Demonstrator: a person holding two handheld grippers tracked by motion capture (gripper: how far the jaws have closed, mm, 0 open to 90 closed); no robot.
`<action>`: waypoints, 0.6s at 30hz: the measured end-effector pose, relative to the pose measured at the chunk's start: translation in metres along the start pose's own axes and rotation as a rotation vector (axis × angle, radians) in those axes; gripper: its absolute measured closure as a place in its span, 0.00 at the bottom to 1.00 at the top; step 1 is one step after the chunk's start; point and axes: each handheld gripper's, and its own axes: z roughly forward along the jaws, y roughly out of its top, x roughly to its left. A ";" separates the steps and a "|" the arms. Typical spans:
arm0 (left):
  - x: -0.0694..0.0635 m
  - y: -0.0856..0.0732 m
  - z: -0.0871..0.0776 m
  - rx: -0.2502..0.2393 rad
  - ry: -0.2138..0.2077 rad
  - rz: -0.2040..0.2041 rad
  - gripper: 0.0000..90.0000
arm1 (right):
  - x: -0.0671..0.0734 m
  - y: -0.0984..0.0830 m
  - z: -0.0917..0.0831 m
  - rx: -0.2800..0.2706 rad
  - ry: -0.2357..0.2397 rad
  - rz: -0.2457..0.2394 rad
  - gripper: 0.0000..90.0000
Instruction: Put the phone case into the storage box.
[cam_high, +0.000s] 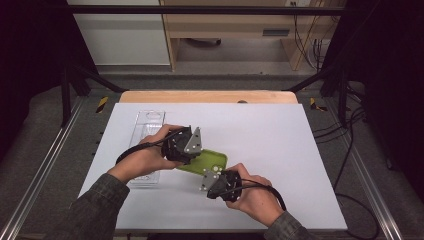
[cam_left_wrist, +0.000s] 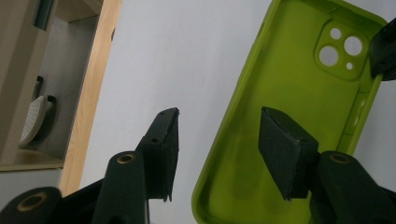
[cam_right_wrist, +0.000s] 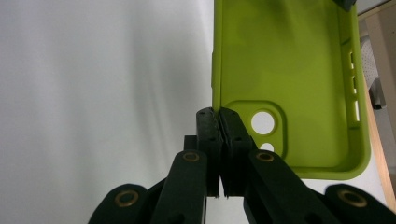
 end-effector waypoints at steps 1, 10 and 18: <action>0.000 0.000 0.000 0.003 -0.003 0.005 0.54 | 0.000 0.000 0.000 0.000 -0.001 0.000 0.98; -0.001 0.001 0.002 0.023 -0.021 0.027 0.61 | 0.001 0.002 0.001 0.002 -0.003 -0.011 0.98; 0.000 0.001 0.004 0.044 -0.033 0.038 0.63 | 0.001 0.003 0.001 0.003 -0.006 -0.020 0.98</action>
